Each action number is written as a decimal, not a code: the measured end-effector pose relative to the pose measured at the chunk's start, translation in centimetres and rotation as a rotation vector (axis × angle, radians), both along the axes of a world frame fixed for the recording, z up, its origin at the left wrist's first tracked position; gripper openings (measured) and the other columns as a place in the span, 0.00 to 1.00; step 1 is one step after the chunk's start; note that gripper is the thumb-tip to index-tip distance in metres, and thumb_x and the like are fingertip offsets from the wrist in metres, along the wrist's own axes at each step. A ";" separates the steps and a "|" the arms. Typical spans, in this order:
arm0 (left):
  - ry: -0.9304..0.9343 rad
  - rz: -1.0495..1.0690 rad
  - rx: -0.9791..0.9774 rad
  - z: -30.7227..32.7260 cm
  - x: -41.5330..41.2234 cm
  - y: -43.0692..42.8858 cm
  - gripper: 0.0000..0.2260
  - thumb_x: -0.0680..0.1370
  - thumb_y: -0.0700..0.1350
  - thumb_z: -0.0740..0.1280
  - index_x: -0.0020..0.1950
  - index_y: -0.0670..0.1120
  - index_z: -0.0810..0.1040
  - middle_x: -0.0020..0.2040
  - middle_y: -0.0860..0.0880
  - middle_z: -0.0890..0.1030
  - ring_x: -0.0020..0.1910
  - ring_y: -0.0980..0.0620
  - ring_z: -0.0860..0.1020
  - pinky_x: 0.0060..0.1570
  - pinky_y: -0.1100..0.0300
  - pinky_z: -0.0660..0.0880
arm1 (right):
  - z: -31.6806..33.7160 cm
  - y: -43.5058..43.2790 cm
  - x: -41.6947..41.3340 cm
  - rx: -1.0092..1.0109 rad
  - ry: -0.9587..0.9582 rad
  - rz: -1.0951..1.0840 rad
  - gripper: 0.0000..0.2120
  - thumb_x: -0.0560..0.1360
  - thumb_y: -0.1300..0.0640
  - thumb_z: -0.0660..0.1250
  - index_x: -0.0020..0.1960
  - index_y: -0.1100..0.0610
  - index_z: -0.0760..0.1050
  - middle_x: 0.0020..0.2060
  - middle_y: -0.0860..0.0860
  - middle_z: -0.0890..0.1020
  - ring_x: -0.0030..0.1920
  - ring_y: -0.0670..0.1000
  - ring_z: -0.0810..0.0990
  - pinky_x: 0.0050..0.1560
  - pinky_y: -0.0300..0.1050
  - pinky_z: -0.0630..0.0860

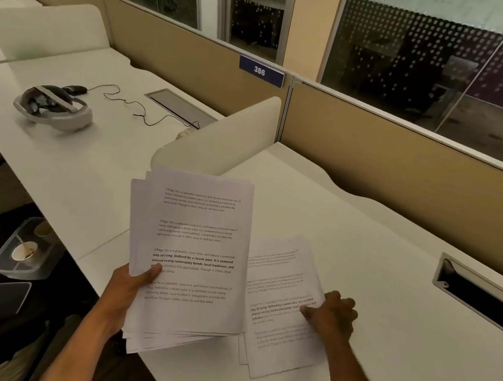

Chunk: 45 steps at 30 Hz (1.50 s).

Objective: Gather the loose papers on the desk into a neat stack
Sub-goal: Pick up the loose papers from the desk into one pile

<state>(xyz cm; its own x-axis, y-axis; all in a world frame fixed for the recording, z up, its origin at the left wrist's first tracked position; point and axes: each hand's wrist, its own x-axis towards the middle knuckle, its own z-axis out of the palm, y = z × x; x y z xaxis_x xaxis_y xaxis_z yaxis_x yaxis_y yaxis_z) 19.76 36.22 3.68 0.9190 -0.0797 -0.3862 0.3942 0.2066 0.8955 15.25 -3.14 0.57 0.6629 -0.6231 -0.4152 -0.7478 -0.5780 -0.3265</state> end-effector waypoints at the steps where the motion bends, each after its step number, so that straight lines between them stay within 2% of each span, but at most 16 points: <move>1: 0.003 0.000 -0.002 -0.1 0.0 0.0 0.20 0.71 0.46 0.75 0.62 0.43 0.81 0.56 0.38 0.87 0.54 0.35 0.85 0.55 0.34 0.80 | -0.2 0.2 0.1 -0.008 -0.007 0.004 0.36 0.69 0.46 0.77 0.70 0.59 0.66 0.65 0.60 0.69 0.65 0.62 0.72 0.61 0.58 0.77; 4: 0.005 -0.009 0.002 -0.4 -0.1 -0.1 0.20 0.71 0.46 0.75 0.62 0.42 0.81 0.56 0.38 0.86 0.54 0.35 0.85 0.55 0.34 0.80 | 0.1 0.1 0.7 0.122 0.032 -0.067 0.40 0.68 0.51 0.79 0.72 0.58 0.62 0.67 0.60 0.72 0.66 0.63 0.74 0.66 0.60 0.72; 6: 0.004 -0.017 0.002 -0.5 -0.1 -0.3 0.20 0.71 0.46 0.75 0.62 0.42 0.81 0.56 0.38 0.86 0.54 0.35 0.85 0.55 0.34 0.80 | 0.1 -0.3 0.8 0.196 0.067 -0.118 0.38 0.66 0.53 0.80 0.71 0.58 0.65 0.66 0.59 0.76 0.66 0.62 0.75 0.67 0.59 0.70; 9: -0.005 -0.031 0.005 -0.4 0.0 -0.7 0.20 0.71 0.47 0.76 0.61 0.43 0.82 0.55 0.38 0.87 0.52 0.35 0.86 0.53 0.35 0.81 | 0.1 -1.0 0.5 0.295 0.027 -0.113 0.33 0.67 0.55 0.79 0.68 0.63 0.73 0.64 0.60 0.80 0.63 0.61 0.79 0.65 0.56 0.75; 12: -0.018 -0.049 0.008 0.0 0.3 -1.4 0.20 0.71 0.47 0.76 0.62 0.43 0.82 0.55 0.39 0.87 0.52 0.35 0.86 0.51 0.37 0.82 | 1.9 -2.2 -0.3 0.526 -0.251 -0.166 0.22 0.70 0.61 0.78 0.60 0.68 0.79 0.56 0.64 0.84 0.57 0.63 0.83 0.62 0.60 0.78; 14: -0.028 -0.067 0.016 0.3 0.6 -2.0 0.21 0.71 0.48 0.75 0.62 0.42 0.81 0.55 0.39 0.87 0.52 0.35 0.86 0.54 0.35 0.81 | 4.4 -3.6 -1.3 0.625 -0.467 -0.171 0.19 0.71 0.64 0.77 0.60 0.66 0.80 0.54 0.64 0.85 0.55 0.63 0.85 0.60 0.61 0.80; 18: -0.051 -0.102 0.020 0.9 1.1 -3.5 0.20 0.72 0.48 0.75 0.62 0.42 0.81 0.55 0.39 0.87 0.52 0.36 0.86 0.54 0.36 0.81 | 9.9 -7.5 -4.0 0.749 -0.736 -0.168 0.17 0.70 0.53 0.77 0.58 0.54 0.82 0.52 0.54 0.88 0.47 0.54 0.88 0.42 0.46 0.84; 21: -0.057 -0.132 0.008 1.1 1.3 -4.6 0.18 0.75 0.47 0.74 0.62 0.42 0.81 0.56 0.39 0.87 0.52 0.36 0.86 0.54 0.36 0.82 | 12.2 -9.8 -5.9 0.903 -0.850 -0.188 0.19 0.70 0.52 0.76 0.61 0.51 0.82 0.55 0.51 0.87 0.52 0.55 0.88 0.43 0.47 0.84; 24: -0.059 -0.182 0.000 1.2 1.1 -6.2 0.18 0.75 0.46 0.73 0.63 0.43 0.81 0.56 0.39 0.87 0.53 0.36 0.86 0.55 0.35 0.81 | 12.3 -9.3 -6.8 0.984 -0.839 -0.136 0.18 0.72 0.54 0.74 0.62 0.50 0.81 0.57 0.52 0.86 0.55 0.56 0.86 0.46 0.48 0.84; 29: -0.061 -0.312 -0.014 1.5 0.1 -9.6 0.19 0.74 0.47 0.74 0.64 0.42 0.81 0.57 0.38 0.86 0.54 0.36 0.86 0.55 0.36 0.81 | 10.1 -3.9 -7.4 1.077 -0.750 -0.118 0.18 0.72 0.59 0.75 0.61 0.60 0.81 0.56 0.58 0.86 0.55 0.59 0.86 0.49 0.48 0.84; 31: -0.063 -0.368 -0.008 1.6 -0.7 -10.9 0.20 0.75 0.48 0.74 0.64 0.42 0.80 0.58 0.38 0.86 0.54 0.35 0.85 0.56 0.35 0.81 | 9.1 -2.3 -7.9 1.081 -0.720 -0.150 0.20 0.71 0.60 0.76 0.62 0.62 0.81 0.55 0.58 0.87 0.55 0.59 0.86 0.53 0.51 0.84; 33: -0.084 -0.408 0.013 1.7 -1.7 -12.2 0.21 0.75 0.52 0.75 0.64 0.43 0.80 0.56 0.38 0.86 0.54 0.35 0.85 0.56 0.34 0.80 | 8.4 -1.4 -8.5 1.083 -0.699 -0.169 0.24 0.68 0.58 0.77 0.63 0.61 0.80 0.55 0.57 0.87 0.55 0.59 0.86 0.58 0.55 0.81; 35: -0.102 -0.423 0.039 1.8 -2.8 -13.5 0.24 0.73 0.59 0.74 0.60 0.44 0.83 0.54 0.39 0.87 0.54 0.36 0.85 0.57 0.36 0.80 | 7.6 -1.2 -9.3 1.112 -0.716 -0.160 0.25 0.68 0.58 0.77 0.64 0.58 0.78 0.57 0.56 0.86 0.56 0.59 0.86 0.58 0.56 0.81; 41: 0.029 -0.517 -0.015 1.6 -5.4 -17.8 0.28 0.77 0.70 0.55 0.59 0.56 0.86 0.57 0.43 0.87 0.57 0.39 0.85 0.54 0.42 0.83 | 6.5 -3.1 -11.7 1.091 -0.791 -0.198 0.28 0.68 0.68 0.76 0.66 0.58 0.75 0.58 0.55 0.86 0.57 0.57 0.86 0.53 0.48 0.84; 43: 0.006 -0.570 0.002 1.6 -6.1 -19.1 0.27 0.77 0.70 0.60 0.63 0.55 0.84 0.61 0.45 0.86 0.60 0.41 0.84 0.58 0.40 0.81 | 6.6 -4.3 -12.7 1.086 -0.770 -0.193 0.26 0.68 0.67 0.77 0.65 0.58 0.77 0.56 0.55 0.87 0.55 0.57 0.86 0.51 0.49 0.84; 45: -0.050 -0.582 0.054 1.7 -6.7 -20.3 0.27 0.71 0.68 0.71 0.64 0.53 0.83 0.60 0.47 0.86 0.58 0.44 0.85 0.58 0.42 0.81 | 6.7 -5.7 -13.9 1.072 -0.742 -0.179 0.25 0.68 0.65 0.78 0.63 0.57 0.78 0.55 0.55 0.87 0.54 0.58 0.87 0.50 0.51 0.84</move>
<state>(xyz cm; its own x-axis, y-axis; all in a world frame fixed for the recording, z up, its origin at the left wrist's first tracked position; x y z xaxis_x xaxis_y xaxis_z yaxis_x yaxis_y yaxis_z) 13.06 15.97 5.37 0.7473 -0.5578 -0.3612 0.3862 -0.0777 0.9191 1.32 -8.82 7.29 0.8891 -0.3167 -0.3304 -0.2319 0.3105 -0.9218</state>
